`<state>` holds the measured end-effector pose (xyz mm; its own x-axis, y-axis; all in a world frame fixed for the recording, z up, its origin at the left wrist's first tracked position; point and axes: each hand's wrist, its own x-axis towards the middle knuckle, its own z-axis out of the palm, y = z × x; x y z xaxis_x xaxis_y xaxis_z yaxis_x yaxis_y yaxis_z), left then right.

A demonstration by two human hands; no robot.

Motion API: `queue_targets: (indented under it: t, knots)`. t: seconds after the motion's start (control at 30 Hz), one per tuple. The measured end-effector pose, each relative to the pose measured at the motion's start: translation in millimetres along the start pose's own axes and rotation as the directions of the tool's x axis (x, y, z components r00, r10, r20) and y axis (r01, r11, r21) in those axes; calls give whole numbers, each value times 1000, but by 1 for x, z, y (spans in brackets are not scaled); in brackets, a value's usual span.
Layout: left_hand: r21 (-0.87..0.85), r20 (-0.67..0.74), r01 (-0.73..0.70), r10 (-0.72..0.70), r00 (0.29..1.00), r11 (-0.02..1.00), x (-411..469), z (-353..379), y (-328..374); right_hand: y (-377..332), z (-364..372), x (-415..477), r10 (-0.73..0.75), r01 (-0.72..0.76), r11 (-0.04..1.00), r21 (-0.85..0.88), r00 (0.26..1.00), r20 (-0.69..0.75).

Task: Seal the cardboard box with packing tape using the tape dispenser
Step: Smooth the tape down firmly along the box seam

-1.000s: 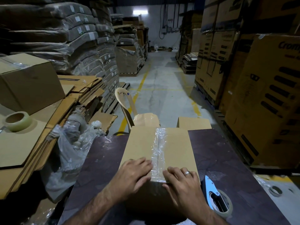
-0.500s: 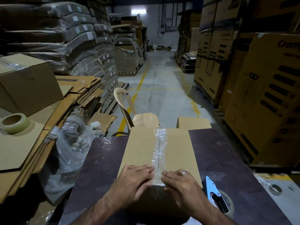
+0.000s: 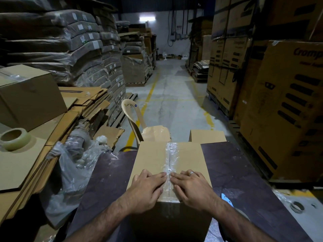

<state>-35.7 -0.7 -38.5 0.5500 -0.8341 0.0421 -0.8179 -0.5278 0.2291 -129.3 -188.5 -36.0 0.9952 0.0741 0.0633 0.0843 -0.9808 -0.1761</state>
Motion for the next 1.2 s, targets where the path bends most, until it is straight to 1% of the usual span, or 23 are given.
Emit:
queue_targets:
  t: [0.1, 0.2, 0.27, 0.4, 0.57, 0.8, 0.9, 1.07, 1.2]
  knots:
    - [53, 5, 20, -20, 1000, 998, 3, 1, 4, -1, 1, 6, 6, -7, 1000, -25, 1000, -12]
    - [69, -73, 15, -10, 997, 997, 1, 6, 8, -1, 6, 4, 11, -12, 1000, -22, 999, -41]
    - [47, -133, 7, -1, 991, 999, -1, 8, 9, 0, 9, 1, 2, -2, 1000, -3, 995, -99]
    - [-25, -208, -15, 10, 978, 1000, -3, 8, 8, 2, 8, -3, -75, 79, 997, 13, 978, -194]
    - [-57, -288, -52, 34, 957, 997, -6, 13, 5, 2, 8, -9, -107, 119, 992, 47, 971, -212]
    - [-66, -355, -159, 125, 927, 985, -11, 11, 4, 2, 3, -14, -175, 201, 973, 114, 962, -209]
    - [-62, -372, -201, 164, 913, 978, -12, 11, 3, 1, 1, -18, -192, 228, 964, 137, 953, -234]
    - [-14, -388, -315, 285, 877, 949, -16, 11, 3, -1, 0, -25, -257, 307, 939, 156, 926, -276]
    - [17, -375, -398, 375, 848, 917, -17, 13, 2, 1, 0, -30, -312, 365, 914, 177, 912, -266]
